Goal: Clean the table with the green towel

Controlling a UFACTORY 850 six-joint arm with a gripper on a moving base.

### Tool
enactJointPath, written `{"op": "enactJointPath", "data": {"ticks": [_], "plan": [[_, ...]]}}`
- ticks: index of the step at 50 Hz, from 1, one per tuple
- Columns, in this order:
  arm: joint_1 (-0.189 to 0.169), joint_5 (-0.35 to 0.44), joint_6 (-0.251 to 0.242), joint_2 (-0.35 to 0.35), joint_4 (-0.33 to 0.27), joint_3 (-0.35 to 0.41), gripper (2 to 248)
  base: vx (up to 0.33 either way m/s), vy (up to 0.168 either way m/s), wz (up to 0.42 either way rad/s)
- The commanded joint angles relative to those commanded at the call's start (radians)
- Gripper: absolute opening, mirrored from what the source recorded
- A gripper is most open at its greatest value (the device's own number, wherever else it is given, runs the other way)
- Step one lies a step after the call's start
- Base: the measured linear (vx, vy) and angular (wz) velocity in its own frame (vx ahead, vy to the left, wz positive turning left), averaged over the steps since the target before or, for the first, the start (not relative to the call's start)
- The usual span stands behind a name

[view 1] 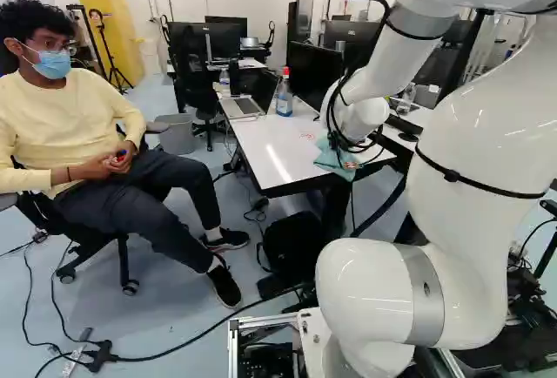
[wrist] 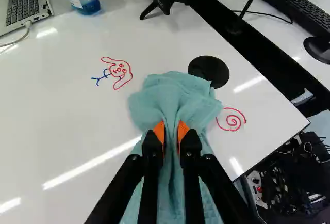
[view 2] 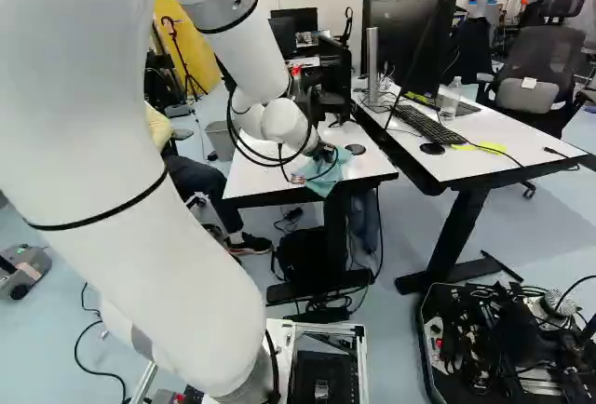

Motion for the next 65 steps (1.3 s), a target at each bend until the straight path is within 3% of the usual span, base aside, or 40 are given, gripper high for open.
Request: {"op": "enactJointPath", "data": {"ticks": [12, 41, 65], "plan": [[-0.022, 0.000, 0.000, 0.000, 0.000, 0.000, 50, 0.000, 0.000, 0.000], [-0.128, 0.000, 0.000, 0.028, 0.000, 0.029, 50, 0.000, 0.000, 0.000], [-0.197, 0.000, 0.000, -0.045, 0.000, -0.048, 50, 0.000, 0.000, 0.000]]}}
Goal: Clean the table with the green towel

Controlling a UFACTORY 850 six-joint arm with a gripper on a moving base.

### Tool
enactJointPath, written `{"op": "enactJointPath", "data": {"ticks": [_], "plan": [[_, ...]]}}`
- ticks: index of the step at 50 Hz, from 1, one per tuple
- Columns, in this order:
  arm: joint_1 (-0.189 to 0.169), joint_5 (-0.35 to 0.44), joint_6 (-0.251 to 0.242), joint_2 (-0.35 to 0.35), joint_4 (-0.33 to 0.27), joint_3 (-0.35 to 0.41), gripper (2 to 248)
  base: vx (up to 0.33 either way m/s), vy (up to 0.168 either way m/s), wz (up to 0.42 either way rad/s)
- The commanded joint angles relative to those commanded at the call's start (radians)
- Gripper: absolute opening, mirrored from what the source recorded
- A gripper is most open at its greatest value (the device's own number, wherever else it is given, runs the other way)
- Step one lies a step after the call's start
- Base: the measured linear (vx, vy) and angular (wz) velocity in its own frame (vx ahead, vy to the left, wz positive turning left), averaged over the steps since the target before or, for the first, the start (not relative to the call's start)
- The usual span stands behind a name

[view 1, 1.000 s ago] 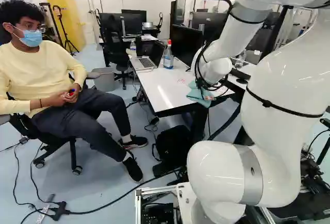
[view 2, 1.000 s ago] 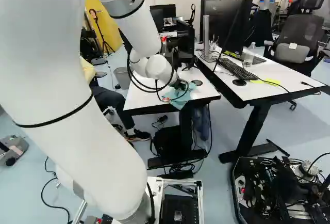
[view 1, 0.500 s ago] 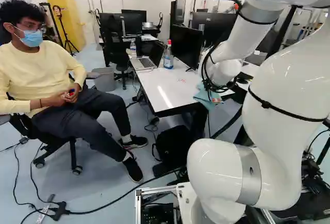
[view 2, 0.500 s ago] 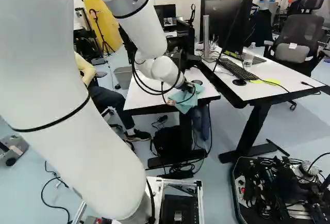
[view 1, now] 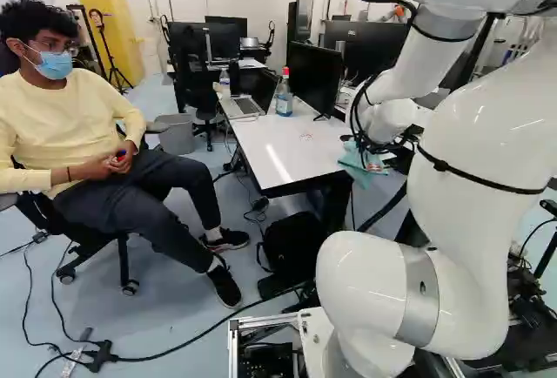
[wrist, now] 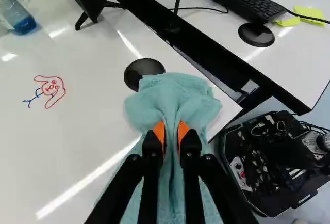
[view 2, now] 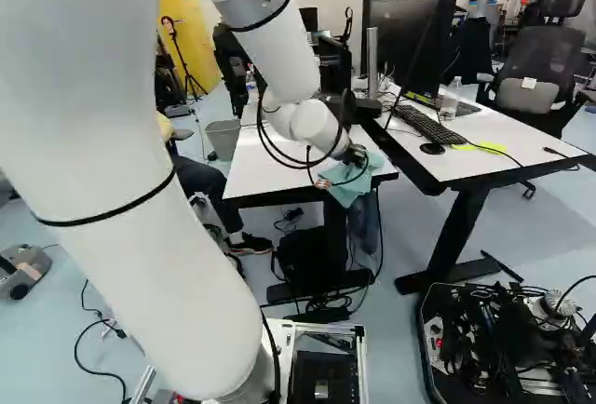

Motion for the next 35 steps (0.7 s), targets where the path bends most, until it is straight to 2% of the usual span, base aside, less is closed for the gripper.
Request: {"op": "enactJointPath", "data": {"ticks": [8, 16, 35], "plan": [[0.001, 0.000, 0.000, -0.037, 0.000, -0.041, 50, 0.000, 0.000, 0.000], [0.022, 0.000, 0.000, -0.059, 0.000, -0.065, 50, 0.000, 0.000, 0.000], [0.082, 0.000, 0.000, -0.039, 0.000, -0.043, 50, 0.000, 0.000, 0.000]]}}
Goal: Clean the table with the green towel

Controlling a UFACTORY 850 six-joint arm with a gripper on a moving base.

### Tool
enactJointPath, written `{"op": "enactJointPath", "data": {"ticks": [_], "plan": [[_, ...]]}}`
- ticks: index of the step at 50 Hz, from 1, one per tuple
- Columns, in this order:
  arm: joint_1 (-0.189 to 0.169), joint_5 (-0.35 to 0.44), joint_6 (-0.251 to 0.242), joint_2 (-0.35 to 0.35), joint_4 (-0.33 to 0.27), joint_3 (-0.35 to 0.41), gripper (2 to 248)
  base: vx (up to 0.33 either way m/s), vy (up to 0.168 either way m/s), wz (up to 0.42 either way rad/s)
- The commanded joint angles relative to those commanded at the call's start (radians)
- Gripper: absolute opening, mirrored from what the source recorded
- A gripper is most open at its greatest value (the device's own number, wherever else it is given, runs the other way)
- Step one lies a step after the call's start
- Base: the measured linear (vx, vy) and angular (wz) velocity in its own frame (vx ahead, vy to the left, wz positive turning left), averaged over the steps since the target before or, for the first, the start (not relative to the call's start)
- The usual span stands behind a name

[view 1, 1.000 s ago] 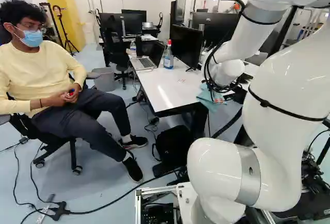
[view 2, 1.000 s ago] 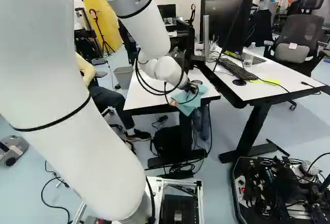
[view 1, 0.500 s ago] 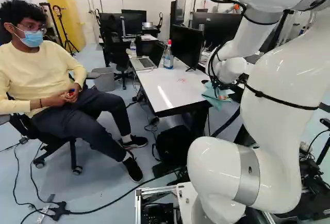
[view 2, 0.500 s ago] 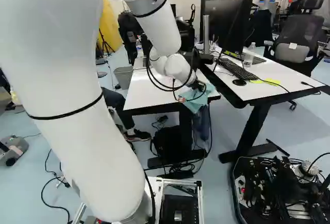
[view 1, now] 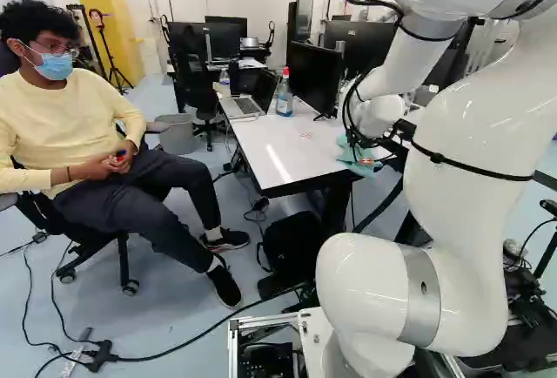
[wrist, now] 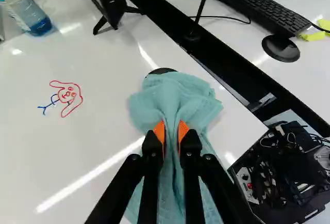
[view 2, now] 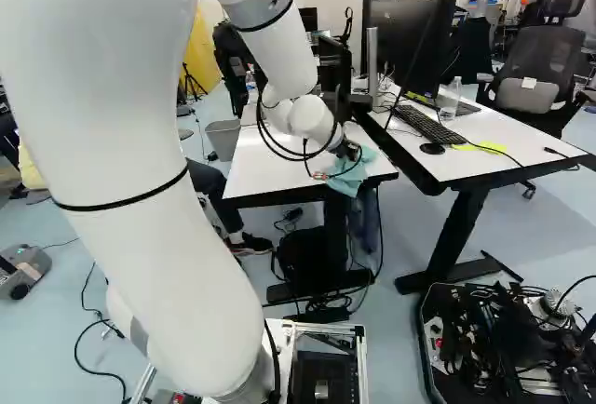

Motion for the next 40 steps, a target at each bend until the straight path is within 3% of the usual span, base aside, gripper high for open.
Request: {"op": "enactJointPath", "data": {"ticks": [21, 40], "plan": [[0.053, 0.000, 0.000, 0.063, 0.000, 0.069, 50, 0.000, 0.000, 0.000], [0.004, 0.000, 0.000, 0.108, 0.000, 0.116, 50, 0.000, 0.000, 0.000]]}}
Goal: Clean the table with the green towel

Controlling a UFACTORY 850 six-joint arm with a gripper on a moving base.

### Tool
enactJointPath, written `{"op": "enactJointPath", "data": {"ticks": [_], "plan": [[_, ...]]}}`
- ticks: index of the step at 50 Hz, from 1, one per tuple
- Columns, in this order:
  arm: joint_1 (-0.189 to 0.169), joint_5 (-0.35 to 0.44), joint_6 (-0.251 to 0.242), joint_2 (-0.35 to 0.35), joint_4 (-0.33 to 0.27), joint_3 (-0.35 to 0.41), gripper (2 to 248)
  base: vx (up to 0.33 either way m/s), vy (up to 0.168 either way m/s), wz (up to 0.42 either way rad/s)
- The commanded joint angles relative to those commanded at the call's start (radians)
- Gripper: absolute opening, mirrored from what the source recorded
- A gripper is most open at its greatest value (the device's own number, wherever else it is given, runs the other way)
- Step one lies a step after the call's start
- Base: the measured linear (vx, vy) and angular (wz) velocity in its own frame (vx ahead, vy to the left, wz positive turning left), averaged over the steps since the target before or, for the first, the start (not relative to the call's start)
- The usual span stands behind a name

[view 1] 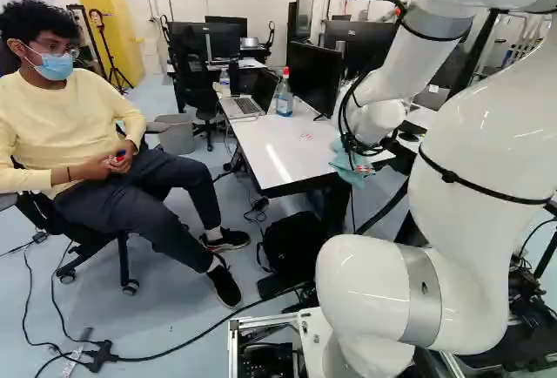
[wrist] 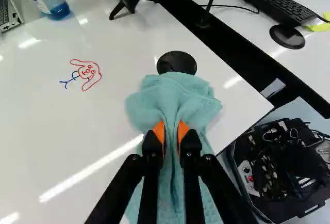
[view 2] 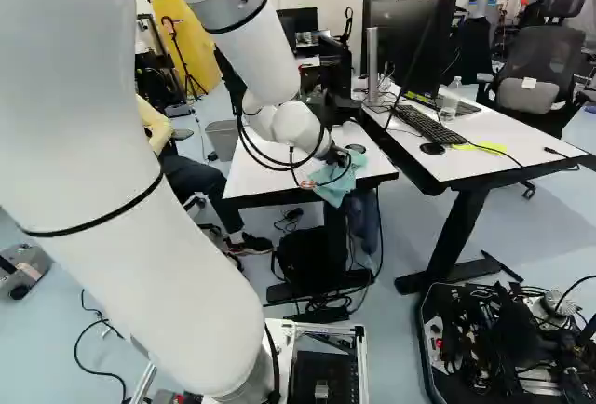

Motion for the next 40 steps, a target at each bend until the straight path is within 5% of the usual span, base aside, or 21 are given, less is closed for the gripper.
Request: {"op": "enactJointPath", "data": {"ticks": [25, 40], "plan": [[-0.085, 0.000, 0.000, -0.041, 0.000, -0.044, 50, 0.000, 0.000, 0.000], [-0.097, 0.000, 0.000, -0.112, 0.000, -0.121, 50, 0.000, 0.000, 0.000]]}}
